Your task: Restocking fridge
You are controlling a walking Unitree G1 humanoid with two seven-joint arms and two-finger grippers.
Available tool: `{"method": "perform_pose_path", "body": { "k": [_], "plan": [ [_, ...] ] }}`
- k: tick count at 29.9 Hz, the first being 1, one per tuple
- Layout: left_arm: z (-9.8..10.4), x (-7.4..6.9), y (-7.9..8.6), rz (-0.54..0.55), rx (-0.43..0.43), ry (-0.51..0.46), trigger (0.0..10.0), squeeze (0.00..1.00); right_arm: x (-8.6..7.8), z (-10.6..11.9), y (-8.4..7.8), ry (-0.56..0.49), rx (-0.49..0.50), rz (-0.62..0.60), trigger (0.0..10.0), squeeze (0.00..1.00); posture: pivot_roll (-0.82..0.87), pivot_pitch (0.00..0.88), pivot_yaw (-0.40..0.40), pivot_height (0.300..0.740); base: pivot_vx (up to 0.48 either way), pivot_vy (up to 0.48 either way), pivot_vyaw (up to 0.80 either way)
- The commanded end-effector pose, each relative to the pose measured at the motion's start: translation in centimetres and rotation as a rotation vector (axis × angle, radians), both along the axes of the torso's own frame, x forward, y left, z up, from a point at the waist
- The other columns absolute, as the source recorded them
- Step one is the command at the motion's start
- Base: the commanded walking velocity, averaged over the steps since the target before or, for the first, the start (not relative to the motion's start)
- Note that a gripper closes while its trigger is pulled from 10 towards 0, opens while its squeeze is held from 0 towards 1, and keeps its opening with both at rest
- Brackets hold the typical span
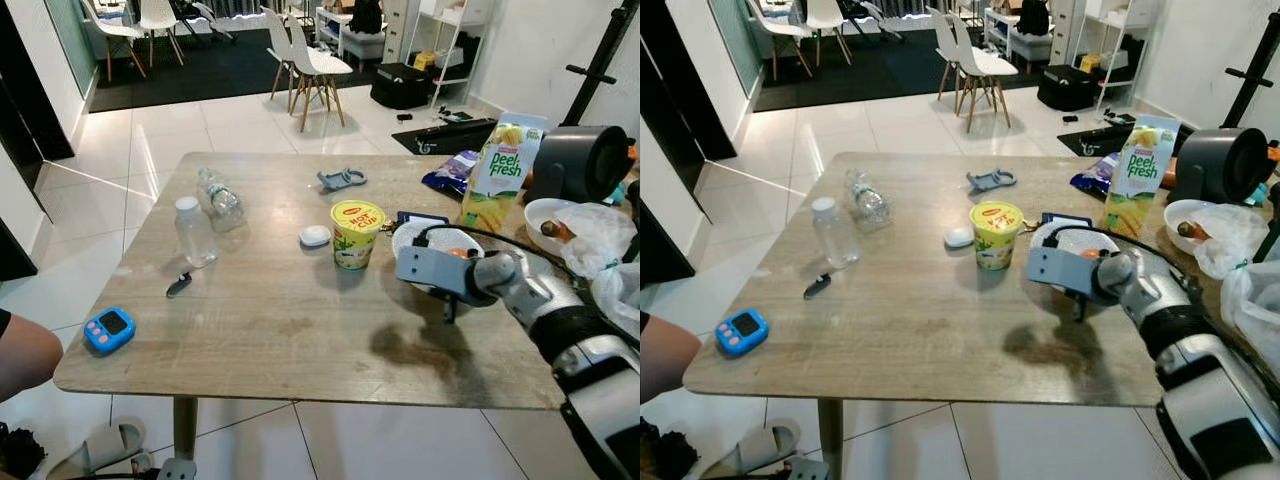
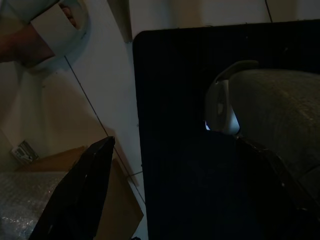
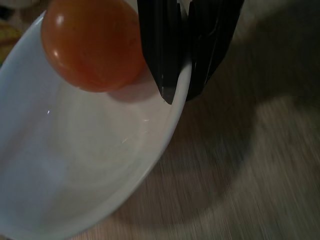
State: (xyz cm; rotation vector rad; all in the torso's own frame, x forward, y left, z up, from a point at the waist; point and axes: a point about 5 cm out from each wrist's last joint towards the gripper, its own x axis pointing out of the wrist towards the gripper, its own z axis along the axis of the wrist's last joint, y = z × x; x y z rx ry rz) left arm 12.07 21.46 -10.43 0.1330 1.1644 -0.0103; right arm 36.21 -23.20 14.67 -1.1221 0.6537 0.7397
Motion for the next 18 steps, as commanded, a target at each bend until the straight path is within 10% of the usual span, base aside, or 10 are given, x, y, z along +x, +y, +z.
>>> {"method": "perform_pose_path", "body": {
  "k": [1,18],
  "plan": [
    [-0.1,-0.2,-0.2,0.018,-0.012,-0.002,10.0,0.00,-0.4,-0.2,-0.7,0.018,0.000,-0.021,0.0,0.00,0.09,0.000,-0.015,0.740,0.000,0.000,0.00],
    [0.0,0.0,-0.1,0.024,-0.002,-0.004,10.0,0.00,-2.1,-0.8,-2.1,0.053,0.008,-0.058,0.0,0.00,0.09,0.000,-0.007,0.740,-0.067,0.000,0.00]
  ]
}}
